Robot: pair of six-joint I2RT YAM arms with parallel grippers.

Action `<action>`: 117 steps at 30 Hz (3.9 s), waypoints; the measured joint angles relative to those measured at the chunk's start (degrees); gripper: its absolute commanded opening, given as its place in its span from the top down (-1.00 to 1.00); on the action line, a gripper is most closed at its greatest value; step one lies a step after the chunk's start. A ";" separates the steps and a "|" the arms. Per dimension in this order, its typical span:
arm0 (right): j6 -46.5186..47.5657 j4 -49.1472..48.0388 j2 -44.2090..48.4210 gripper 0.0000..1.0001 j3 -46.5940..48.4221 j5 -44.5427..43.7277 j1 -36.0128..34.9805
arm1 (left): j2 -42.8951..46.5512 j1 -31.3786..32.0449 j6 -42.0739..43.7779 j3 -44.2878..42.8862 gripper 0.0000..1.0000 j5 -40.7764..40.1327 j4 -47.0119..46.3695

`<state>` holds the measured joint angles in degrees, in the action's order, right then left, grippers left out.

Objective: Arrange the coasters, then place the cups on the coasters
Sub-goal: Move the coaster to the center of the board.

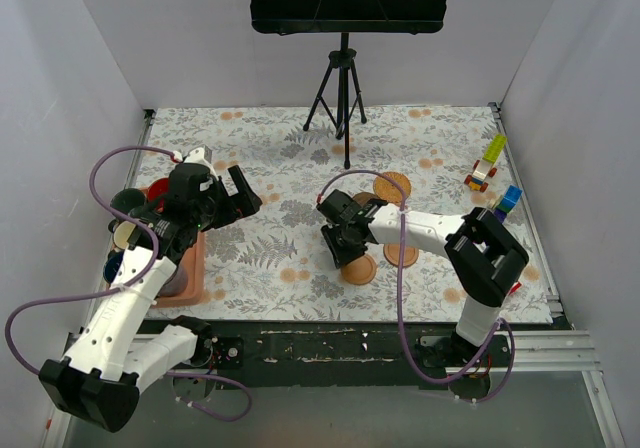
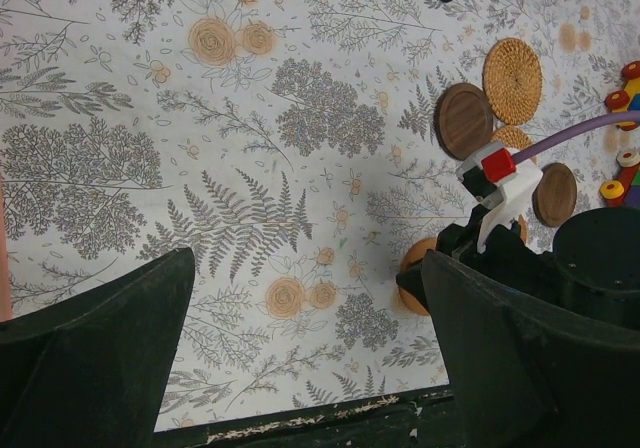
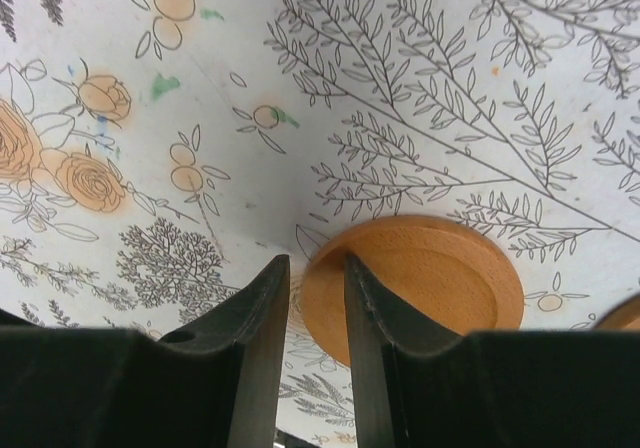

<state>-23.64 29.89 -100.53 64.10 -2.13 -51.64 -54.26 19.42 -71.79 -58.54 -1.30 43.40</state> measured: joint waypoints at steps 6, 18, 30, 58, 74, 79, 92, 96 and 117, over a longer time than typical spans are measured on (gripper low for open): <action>0.37 -2.54 -0.33 0.27 0.26 -3.65 -0.24 | -0.66 0.11 0.02 -0.04 -0.96 -0.28 0.00; 3.37 -8.37 -0.35 0.26 -0.26 -7.63 2.95 | -2.03 0.11 0.24 -0.87 -0.96 -0.90 -0.09; 6.54 -9.33 -0.04 0.02 -0.26 -8.76 4.76 | -2.16 0.11 0.28 -1.27 -0.96 -1.29 -0.07; 11.63 -9.27 4.11 -0.29 -7.41 -15.56 -8.24 | -2.43 0.11 0.37 -1.29 -0.96 -0.79 -0.11; 8.98 -7.50 5.51 -0.30 -8.68 -18.78 -8.87 | -2.43 0.11 0.37 -1.29 -0.96 -0.83 -0.11; 8.94 -6.49 6.99 -0.21 -10.14 -18.80 -8.87 | -2.54 0.11 0.39 -1.29 -0.96 -0.83 -0.11; 9.79 -7.67 7.43 0.05 -11.34 -18.86 -8.48 | -3.37 0.11 0.39 -1.29 -0.96 -0.83 -0.09; 10.32 -7.87 6.86 0.05 -10.84 -18.97 -7.08 | -3.41 0.11 0.39 -1.29 -0.96 -0.83 -0.11; 11.65 -7.85 2.40 0.06 -5.99 -20.70 -2.16 | -3.45 0.11 0.39 -1.29 -0.96 -1.09 -0.11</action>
<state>-11.99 22.04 -98.13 58.11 -22.83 -53.80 -57.71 19.53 -71.40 -59.83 -2.39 43.29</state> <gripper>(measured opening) 0.475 0.981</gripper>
